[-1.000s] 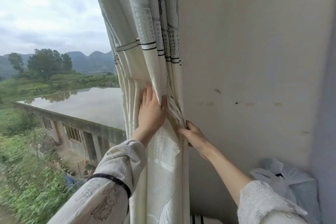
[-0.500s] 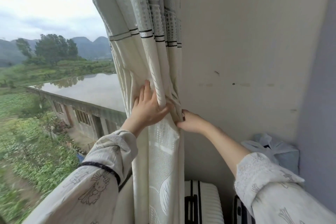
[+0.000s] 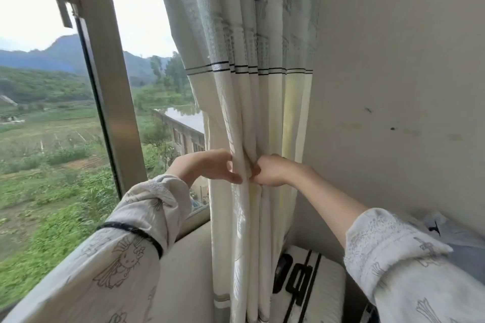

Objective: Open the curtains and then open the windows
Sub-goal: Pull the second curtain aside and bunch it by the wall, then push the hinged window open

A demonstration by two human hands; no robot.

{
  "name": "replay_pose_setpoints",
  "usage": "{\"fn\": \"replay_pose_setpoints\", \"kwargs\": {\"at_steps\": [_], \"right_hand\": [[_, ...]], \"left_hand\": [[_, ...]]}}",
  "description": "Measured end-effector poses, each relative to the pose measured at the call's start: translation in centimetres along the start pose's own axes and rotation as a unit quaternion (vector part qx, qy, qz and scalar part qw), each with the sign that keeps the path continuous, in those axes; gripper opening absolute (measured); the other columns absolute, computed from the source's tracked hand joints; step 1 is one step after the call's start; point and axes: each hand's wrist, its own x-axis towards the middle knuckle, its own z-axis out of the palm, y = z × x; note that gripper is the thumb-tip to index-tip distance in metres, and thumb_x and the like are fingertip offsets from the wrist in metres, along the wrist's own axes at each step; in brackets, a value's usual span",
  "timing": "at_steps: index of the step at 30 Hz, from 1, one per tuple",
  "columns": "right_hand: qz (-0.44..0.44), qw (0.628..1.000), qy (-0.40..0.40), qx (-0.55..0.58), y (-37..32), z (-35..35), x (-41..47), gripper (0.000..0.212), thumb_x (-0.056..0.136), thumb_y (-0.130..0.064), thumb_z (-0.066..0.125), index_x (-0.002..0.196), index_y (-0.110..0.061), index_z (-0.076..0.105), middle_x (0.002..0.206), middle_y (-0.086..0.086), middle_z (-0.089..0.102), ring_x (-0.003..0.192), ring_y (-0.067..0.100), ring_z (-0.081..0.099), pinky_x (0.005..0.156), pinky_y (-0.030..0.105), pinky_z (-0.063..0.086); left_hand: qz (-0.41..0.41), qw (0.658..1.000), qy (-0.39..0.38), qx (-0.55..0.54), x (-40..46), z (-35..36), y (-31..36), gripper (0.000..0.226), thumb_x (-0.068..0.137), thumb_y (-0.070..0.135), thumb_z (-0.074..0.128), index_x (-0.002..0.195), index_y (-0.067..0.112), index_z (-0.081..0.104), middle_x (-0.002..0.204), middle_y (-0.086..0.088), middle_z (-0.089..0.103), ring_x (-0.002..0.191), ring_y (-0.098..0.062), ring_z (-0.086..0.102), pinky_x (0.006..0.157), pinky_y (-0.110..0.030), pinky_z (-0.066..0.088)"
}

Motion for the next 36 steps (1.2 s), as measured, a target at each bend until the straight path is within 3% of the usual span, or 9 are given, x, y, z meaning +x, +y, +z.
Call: {"fn": "replay_pose_setpoints", "kwargs": {"at_steps": [2,8,12,18,22,25,29,33,36], "right_hand": [[-0.042,0.998,-0.043,-0.007,-2.8,-0.5,-1.5,0.024,0.089,-0.028,0.053,0.091,-0.006,0.061,0.086,0.007,0.060,0.080,0.024,0.055,0.066,0.027,0.042],[-0.160,0.980,-0.115,0.000,-12.2,-0.6,-5.0,0.031,0.091,-0.032,0.051,0.108,-0.009,0.062,0.102,0.005,0.070,0.081,0.018,0.063,0.076,0.033,0.050],[-0.230,0.964,-0.131,-0.035,-19.9,0.5,-7.0,0.031,0.093,-0.037,0.050,0.088,-0.012,0.066,0.098,0.005,0.075,0.079,0.018,0.067,0.074,0.031,0.054],[-0.366,0.925,-0.095,-0.037,-31.1,2.5,-10.6,0.039,0.094,-0.039,0.051,0.108,-0.006,0.067,0.105,0.008,0.072,0.083,0.019,0.065,0.079,0.033,0.055],[-0.436,0.898,-0.051,-0.032,-37.5,3.9,-13.4,0.040,0.093,-0.039,0.051,0.119,-0.011,0.064,0.119,0.008,0.067,0.105,0.024,0.063,0.091,0.032,0.051],[-0.458,0.888,-0.014,-0.018,-41.0,4.2,-14.5,0.038,0.093,-0.038,0.050,0.118,-0.013,0.063,0.121,0.009,0.066,0.107,0.026,0.062,0.095,0.038,0.051],[-0.452,0.891,0.044,-0.014,-42.7,2.9,-13.7,0.042,0.094,-0.038,0.048,0.129,-0.015,0.054,0.128,0.008,0.060,0.114,0.026,0.057,0.099,0.041,0.047],[-0.414,0.905,0.093,-0.014,-41.7,0.5,-11.0,0.046,0.095,-0.037,0.047,0.136,-0.015,0.044,0.135,0.007,0.054,0.122,0.025,0.051,0.101,0.041,0.044],[-0.381,0.915,0.132,-0.002,-40.0,-1.8,-8.2,0.047,0.096,-0.036,0.046,0.137,-0.015,0.041,0.138,0.009,0.051,0.125,0.027,0.049,0.100,0.042,0.043]], "left_hand": [[-0.027,1.000,0.006,-0.004,-3.9,-0.7,-0.4,0.025,0.081,0.032,0.066,0.103,0.020,0.065,0.105,-0.004,0.066,0.090,-0.018,0.059,0.074,-0.024,0.046],[-0.116,0.992,0.049,-0.012,-15.2,-3.0,-3.3,0.032,0.085,0.027,0.062,0.115,0.018,0.061,0.111,-0.006,0.067,0.085,-0.014,0.058,0.070,-0.018,0.043],[-0.226,0.971,0.083,0.009,-23.6,-4.2,-6.2,0.042,0.086,0.030,0.059,0.125,0.014,0.053,0.123,-0.009,0.062,0.101,-0.020,0.059,0.082,-0.024,0.040],[-0.367,0.921,0.130,0.009,-37.2,-5.0,-9.5,0.041,0.087,0.035,0.057,0.124,0.019,0.055,0.127,-0.005,0.059,0.109,-0.020,0.058,0.097,-0.029,0.043],[-0.423,0.889,0.176,0.016,-45.1,-4.7,-10.7,0.035,0.089,0.033,0.054,0.121,0.019,0.058,0.124,-0.005,0.062,0.107,-0.019,0.059,0.098,-0.030,0.043],[-0.449,0.867,0.213,0.032,-49.6,-5.0,-11.7,0.037,0.090,0.031,0.051,0.125,0.020,0.053,0.125,-0.007,0.061,0.110,-0.021,0.058,0.099,-0.033,0.043],[-0.449,0.851,0.257,0.086,-52.2,-6.4,-13.4,0.048,0.092,0.028,0.047,0.138,0.019,0.036,0.142,-0.010,0.044,0.128,-0.025,0.043,0.108,-0.039,0.033],[-0.419,0.847,0.305,0.118,-50.0,-7.9,-14.5,0.053,0.093,0.027,0.044,0.143,0.019,0.026,0.152,-0.007,0.026,0.137,-0.025,0.029,0.113,-0.044,0.026],[-0.397,0.856,0.300,0.141,-45.9,-8.9,-15.0,0.059,0.093,0.028,0.045,0.145,0.022,0.017,0.156,-0.006,0.010,0.143,-0.025,0.011,0.117,-0.045,0.015]]}}
